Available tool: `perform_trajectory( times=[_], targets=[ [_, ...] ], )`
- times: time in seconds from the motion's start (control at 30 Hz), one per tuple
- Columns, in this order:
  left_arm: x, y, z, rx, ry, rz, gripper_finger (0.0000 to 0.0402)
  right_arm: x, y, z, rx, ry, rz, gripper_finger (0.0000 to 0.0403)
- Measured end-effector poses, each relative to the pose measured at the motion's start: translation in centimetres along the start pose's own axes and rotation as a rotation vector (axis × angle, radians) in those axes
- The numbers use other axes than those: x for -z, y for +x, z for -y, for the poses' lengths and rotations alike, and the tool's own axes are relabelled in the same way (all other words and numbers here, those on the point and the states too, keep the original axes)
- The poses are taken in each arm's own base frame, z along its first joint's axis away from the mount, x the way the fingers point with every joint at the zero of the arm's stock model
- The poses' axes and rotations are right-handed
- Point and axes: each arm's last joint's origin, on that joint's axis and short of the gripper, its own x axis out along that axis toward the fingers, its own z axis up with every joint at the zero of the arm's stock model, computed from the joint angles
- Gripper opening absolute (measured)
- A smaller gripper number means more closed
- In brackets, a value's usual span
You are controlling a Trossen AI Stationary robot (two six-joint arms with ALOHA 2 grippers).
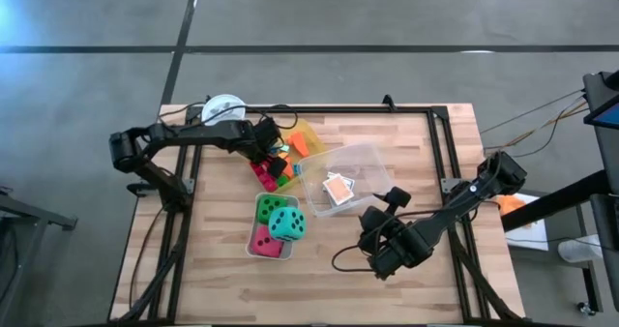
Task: Pick & Place Toys
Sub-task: Put the red game piece into the yellow bin
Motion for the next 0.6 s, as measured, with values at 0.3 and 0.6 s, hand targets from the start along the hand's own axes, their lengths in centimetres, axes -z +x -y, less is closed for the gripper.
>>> perform_trajectory(
  times=[0.3,0.6],
  targets=[
    [0.1,-0.3,0.0,0.0,0.018,0.002,0.0373,0.0,0.0,0.0,0.0,-0.001,-0.001,0.0361],
    [0.6,-3.1,-0.1,0.004,0.034,0.072,0.0374,0.0,0.0,0.0,-0.002,0.002,-0.001,0.0361]
  ],
)
